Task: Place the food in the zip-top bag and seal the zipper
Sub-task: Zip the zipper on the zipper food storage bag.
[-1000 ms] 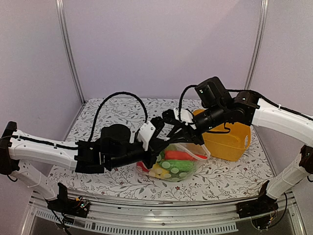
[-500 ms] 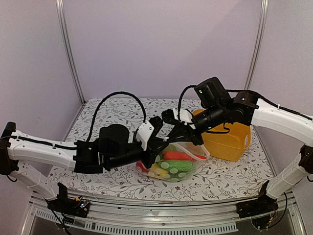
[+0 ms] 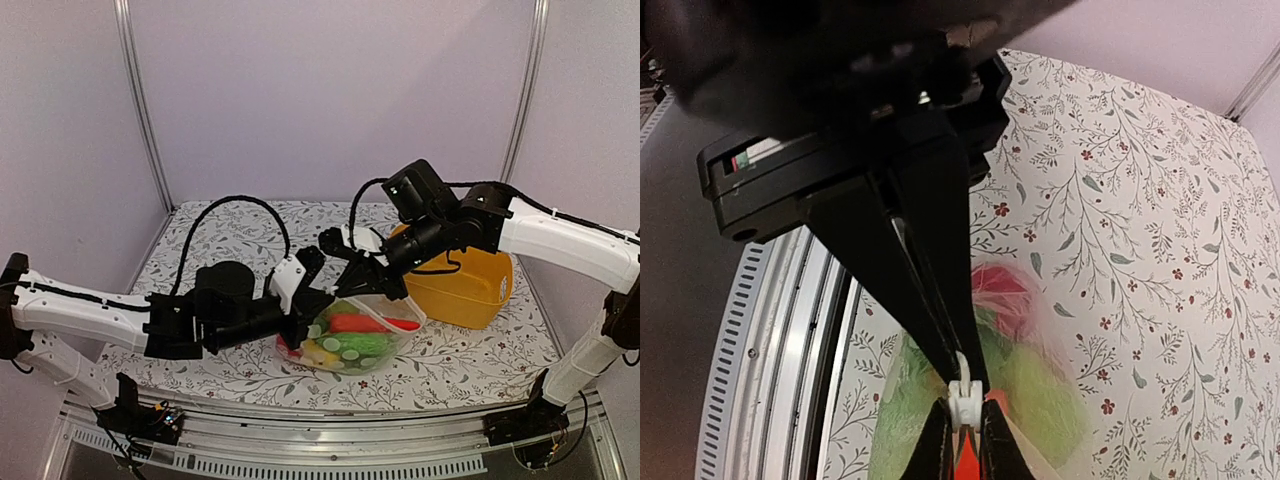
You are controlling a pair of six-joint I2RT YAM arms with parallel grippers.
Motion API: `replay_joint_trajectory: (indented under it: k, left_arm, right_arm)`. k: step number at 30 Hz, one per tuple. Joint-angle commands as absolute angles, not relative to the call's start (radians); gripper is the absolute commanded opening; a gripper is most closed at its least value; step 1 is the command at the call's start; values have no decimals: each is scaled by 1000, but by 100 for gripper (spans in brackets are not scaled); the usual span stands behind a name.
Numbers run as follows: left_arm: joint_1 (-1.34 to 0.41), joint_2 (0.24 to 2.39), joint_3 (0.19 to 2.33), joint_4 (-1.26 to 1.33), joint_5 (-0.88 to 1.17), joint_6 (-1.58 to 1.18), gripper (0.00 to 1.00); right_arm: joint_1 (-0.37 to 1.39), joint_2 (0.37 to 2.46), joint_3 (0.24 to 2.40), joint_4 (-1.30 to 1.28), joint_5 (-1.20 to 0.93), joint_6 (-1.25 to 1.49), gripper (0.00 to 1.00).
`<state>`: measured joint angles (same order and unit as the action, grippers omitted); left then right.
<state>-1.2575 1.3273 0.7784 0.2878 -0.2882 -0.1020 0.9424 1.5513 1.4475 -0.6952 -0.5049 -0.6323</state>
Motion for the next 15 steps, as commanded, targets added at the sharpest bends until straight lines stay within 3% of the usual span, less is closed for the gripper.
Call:
replay_joint_trajectory:
  k: [1, 15]
  left_arm:
    - [-1232, 1252, 736, 342, -369, -111, 0]
    - [-1210, 1080, 578, 363, -466, -143, 0]
  right_arm:
    - [941, 1562, 1439, -837, -435, -611, 1]
    - [828, 1539, 1368, -890, -376, -592, 1]
